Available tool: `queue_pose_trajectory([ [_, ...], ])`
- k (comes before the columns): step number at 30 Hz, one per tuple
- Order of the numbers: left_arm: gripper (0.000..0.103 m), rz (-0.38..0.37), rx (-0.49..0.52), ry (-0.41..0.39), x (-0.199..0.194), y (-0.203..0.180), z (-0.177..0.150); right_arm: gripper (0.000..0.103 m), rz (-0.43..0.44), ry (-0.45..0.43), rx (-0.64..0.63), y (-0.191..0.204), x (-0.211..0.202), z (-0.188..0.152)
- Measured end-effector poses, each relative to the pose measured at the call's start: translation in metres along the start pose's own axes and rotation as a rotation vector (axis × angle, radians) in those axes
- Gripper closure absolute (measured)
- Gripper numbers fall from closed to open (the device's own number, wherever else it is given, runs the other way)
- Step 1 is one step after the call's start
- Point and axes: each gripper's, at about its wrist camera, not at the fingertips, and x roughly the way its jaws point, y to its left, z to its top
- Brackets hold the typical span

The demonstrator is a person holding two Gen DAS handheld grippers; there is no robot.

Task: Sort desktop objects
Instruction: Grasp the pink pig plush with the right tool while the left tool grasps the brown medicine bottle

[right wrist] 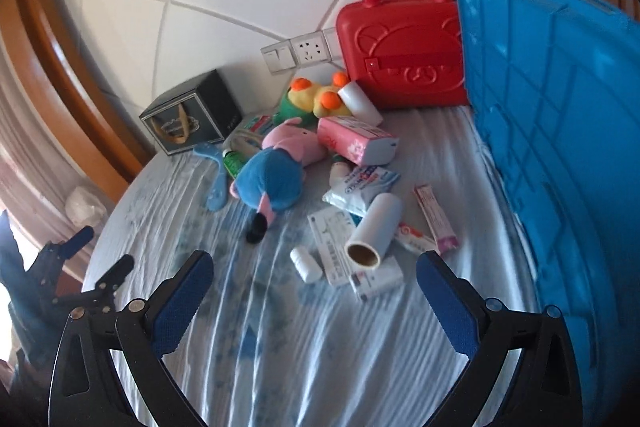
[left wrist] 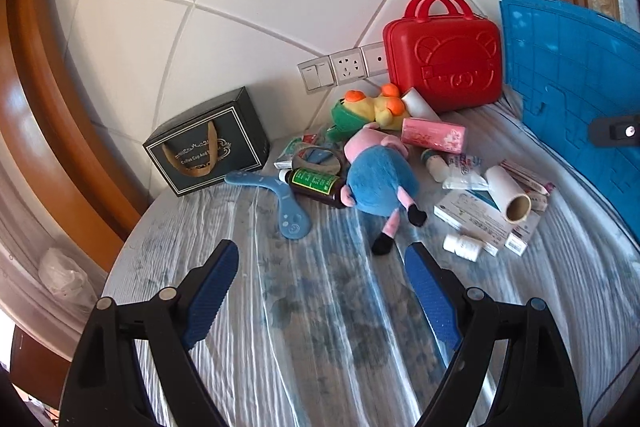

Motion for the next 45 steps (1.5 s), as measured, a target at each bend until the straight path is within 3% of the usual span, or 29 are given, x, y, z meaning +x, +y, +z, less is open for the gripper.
queue_pose_trajectory([
  [7,0.017,-0.001,0.004,0.045,0.052,0.003,0.007,0.000,0.095,0.126,-0.054,0.031,0.117,0.059],
  [10,0.017,-0.012,0.003,0.059,0.076,0.006,0.009,0.000,0.100,0.161,-0.004,0.035,0.182,0.083],
  [12,0.017,-0.023,0.008,0.078,0.096,0.009,0.011,0.000,0.096,0.233,0.046,0.033,0.230,0.094],
  [16,0.017,0.001,0.009,0.082,0.127,0.023,0.022,0.000,0.131,0.331,0.147,0.029,0.293,0.108],
  [22,0.017,0.030,-0.064,0.113,0.166,0.053,0.037,0.000,0.140,0.462,0.109,0.053,0.349,0.107],
  [24,0.017,0.026,-0.084,0.130,0.184,0.061,0.041,0.004,0.138,0.421,0.027,0.063,0.349,0.105],
  [25,0.017,0.022,-0.097,0.135,0.190,0.063,0.043,0.020,0.168,0.401,0.013,0.064,0.342,0.105],
  [26,0.017,0.011,-0.119,0.144,0.198,0.067,0.045,0.030,0.162,0.401,0.007,0.062,0.339,0.105],
  [31,0.017,-0.074,-0.213,0.182,0.242,0.071,0.062,0.032,0.180,0.348,-0.017,0.042,0.289,0.086],
  [38,0.017,-0.060,-0.339,0.297,0.306,0.041,0.066,0.031,0.221,0.331,0.008,0.020,0.245,0.057],
  [41,0.025,-0.050,-0.374,0.362,0.325,0.035,0.055,0.031,0.242,0.329,0.031,0.012,0.243,0.056],
  [45,0.025,-0.035,-0.401,0.372,0.338,0.041,0.046,0.031,0.256,0.310,0.035,0.013,0.235,0.056],
])
